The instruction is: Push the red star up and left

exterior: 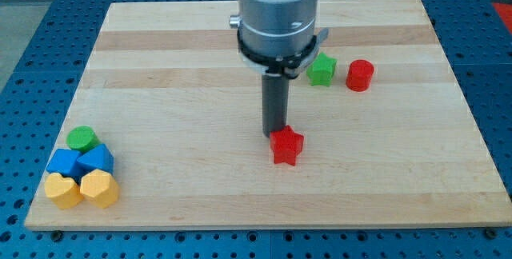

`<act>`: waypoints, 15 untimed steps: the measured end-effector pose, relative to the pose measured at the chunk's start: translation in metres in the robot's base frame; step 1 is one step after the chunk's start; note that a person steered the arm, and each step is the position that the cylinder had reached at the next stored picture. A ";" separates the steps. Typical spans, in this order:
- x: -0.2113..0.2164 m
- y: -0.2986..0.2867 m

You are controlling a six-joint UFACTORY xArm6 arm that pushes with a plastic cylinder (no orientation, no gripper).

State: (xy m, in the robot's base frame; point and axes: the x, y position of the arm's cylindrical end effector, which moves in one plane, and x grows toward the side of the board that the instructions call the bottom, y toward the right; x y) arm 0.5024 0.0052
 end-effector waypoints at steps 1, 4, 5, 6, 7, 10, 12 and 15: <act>0.001 0.028; 0.034 0.135; 0.061 0.109; 0.050 0.050; 0.014 -0.015; -0.020 0.005; -0.048 -0.017; -0.041 -0.048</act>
State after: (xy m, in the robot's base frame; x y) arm 0.4617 -0.0432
